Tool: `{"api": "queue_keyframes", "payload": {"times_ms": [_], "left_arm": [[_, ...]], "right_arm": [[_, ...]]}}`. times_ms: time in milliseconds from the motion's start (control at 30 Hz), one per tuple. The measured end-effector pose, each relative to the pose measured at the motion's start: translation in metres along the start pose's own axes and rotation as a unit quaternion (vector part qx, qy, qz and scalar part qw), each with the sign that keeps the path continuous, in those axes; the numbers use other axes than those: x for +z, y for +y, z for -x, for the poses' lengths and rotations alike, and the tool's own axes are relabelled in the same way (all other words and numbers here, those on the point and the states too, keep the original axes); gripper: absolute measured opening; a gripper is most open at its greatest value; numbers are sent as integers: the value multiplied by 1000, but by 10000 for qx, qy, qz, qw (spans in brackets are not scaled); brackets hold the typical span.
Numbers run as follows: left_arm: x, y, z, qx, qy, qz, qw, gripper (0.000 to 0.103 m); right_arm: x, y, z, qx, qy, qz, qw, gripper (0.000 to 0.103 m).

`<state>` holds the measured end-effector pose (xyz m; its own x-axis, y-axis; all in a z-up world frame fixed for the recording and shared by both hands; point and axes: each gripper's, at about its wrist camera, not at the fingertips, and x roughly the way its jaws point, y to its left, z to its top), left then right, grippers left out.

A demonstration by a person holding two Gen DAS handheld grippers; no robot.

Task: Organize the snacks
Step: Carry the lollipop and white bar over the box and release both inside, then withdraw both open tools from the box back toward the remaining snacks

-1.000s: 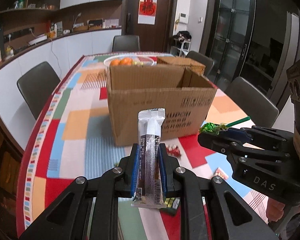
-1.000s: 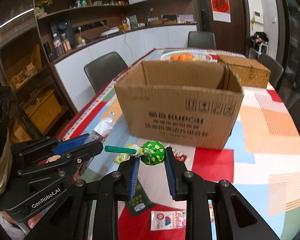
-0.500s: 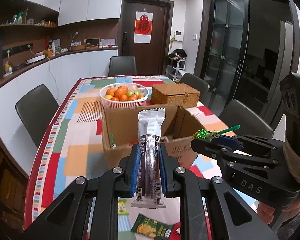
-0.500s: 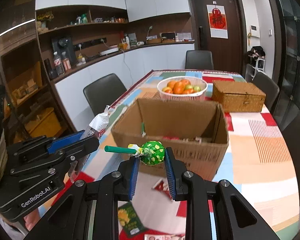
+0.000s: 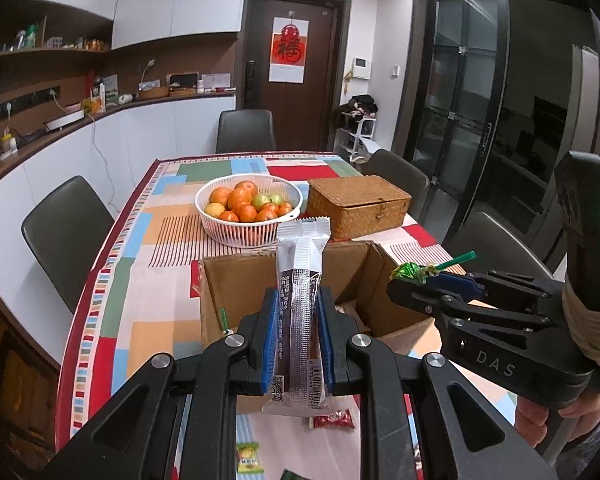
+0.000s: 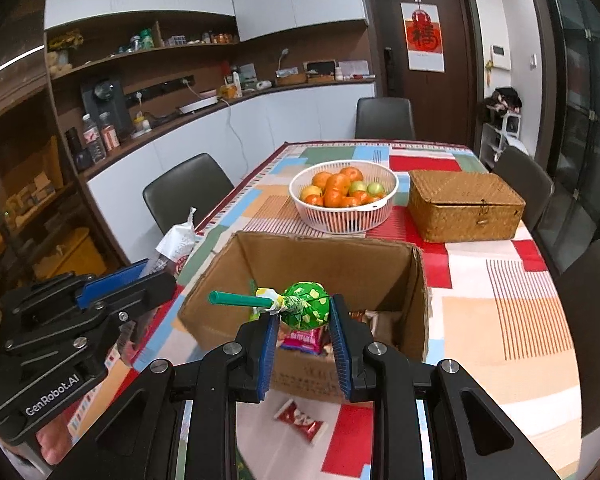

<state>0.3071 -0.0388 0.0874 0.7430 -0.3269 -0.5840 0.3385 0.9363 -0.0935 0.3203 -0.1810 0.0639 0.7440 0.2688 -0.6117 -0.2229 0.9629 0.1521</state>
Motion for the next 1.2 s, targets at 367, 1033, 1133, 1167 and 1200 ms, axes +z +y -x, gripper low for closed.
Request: {"api": "queue_keyframes", "payload": {"times_ms": [367,1033,1133,1167,1200], "left_arm": [[19,10,-55,152,565,12,9983,20],[-8,1,0,1065,166,-307,9937,42],[-16,-1,15,1059,89,-331,9938,44],[-20,-2,19,1055,74,-343,9938,44],[-24,-3,22,1084,57,-371,9934,44]], "right_arm": [[15,-15,-44,-282,422,-53,9987,27],[-4,2,-16,-195,128,161,9996,46],[-11,9,-5,-49,62,211,9997,46],[-14,11,-1,-12,30,241,9997,46],[-17,13,2,17,11,267,9996,46]]}}
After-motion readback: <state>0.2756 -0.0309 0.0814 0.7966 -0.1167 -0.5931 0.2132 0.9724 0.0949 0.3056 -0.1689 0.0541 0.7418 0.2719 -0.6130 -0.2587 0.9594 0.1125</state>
